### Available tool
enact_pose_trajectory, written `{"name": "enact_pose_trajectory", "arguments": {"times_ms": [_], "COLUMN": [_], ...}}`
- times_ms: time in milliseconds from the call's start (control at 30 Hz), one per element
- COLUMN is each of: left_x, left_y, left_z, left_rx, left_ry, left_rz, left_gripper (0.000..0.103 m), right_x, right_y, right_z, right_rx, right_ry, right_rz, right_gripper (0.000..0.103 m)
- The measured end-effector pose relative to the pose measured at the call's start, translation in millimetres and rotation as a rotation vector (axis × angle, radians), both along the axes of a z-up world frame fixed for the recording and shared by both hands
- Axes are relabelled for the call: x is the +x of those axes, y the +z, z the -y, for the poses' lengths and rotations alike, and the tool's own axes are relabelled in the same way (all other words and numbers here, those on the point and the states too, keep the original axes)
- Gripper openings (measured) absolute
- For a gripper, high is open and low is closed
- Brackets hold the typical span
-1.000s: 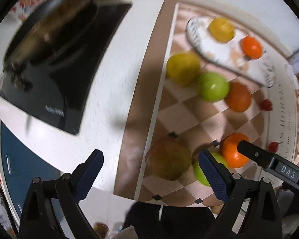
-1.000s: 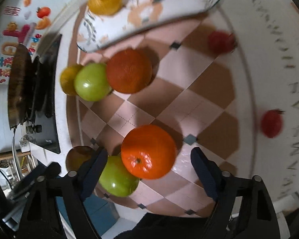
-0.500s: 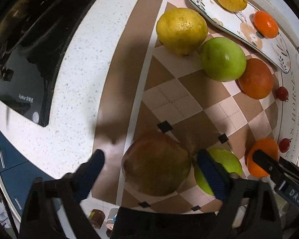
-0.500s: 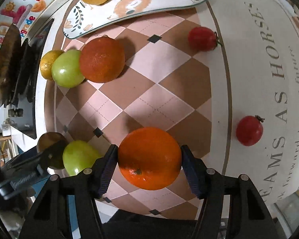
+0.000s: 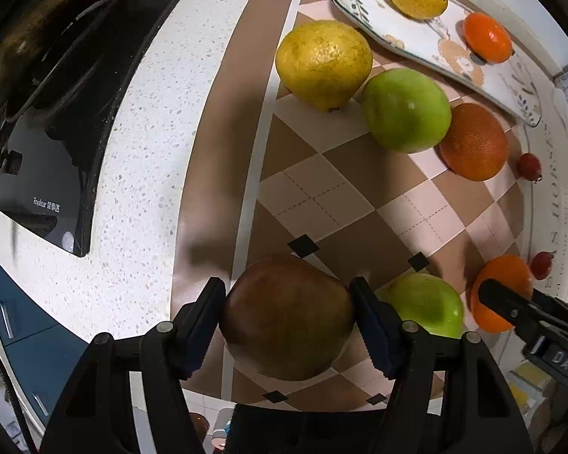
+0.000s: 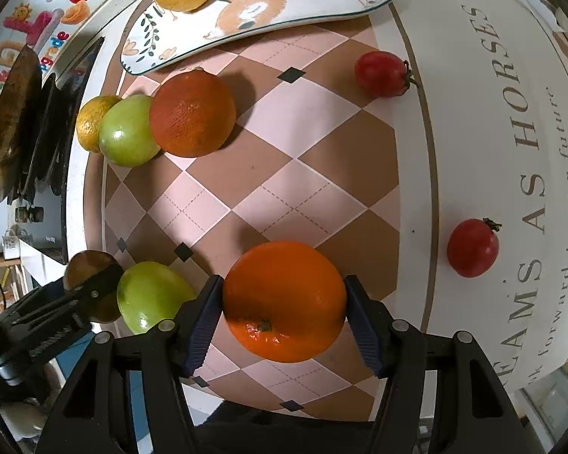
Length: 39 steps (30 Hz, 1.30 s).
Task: Organize fruits
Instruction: 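Place the brown pear on the plate with the left tool while the right tool places the orange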
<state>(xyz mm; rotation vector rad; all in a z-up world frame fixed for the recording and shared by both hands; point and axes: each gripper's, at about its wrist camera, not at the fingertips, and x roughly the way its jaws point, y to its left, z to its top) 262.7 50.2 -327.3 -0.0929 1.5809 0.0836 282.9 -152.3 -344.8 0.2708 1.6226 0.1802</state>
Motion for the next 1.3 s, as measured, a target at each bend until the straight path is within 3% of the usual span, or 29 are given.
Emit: {"name": "enact_pose_trajectory", "arguments": {"times_ms": [100, 233, 333, 433, 600, 767, 967, 1167, 1300], "left_x": [8, 26, 55, 94, 177, 233, 250, 247, 243], "left_y": [26, 76, 109, 120, 99, 50, 13, 6, 3], "left_z": [-9, -10, -6, 0, 12, 9, 3, 4, 5], "left_rx": [-0.056, -0.093, -0.134, -0.145, -0.117, -0.141, -0.143, -0.139, -0.14], "left_ry": [0.021, 0.007, -0.008, -0.033, -0.045, -0.004, 0.04, 0.043, 0.03], "left_rz": [0.025, 0.12, 0.182, 0.214, 0.184, 0.068, -0.02, -0.04, -0.051], "left_gripper": [0.065, 0.065, 0.065, 0.065, 0.066, 0.066, 0.066, 0.066, 0.066], "right_x": [9, 37, 68, 103, 154, 188, 199, 205, 208], "right_y": [15, 50, 67, 70, 50, 18, -6, -8, -6], "right_z": [14, 30, 36, 36, 19, 4, -5, -4, -5], "right_rx": [0.062, 0.114, 0.129, 0.118, 0.093, 0.081, 0.076, 0.072, 0.084], "right_ry": [-0.051, -0.096, -0.112, -0.111, -0.088, -0.075, -0.069, -0.061, -0.058], "right_rz": [0.016, 0.094, 0.143, 0.172, 0.159, 0.106, 0.063, 0.035, 0.02], "right_gripper": [0.065, 0.065, 0.065, 0.065, 0.065, 0.065, 0.066, 0.066, 0.078]}}
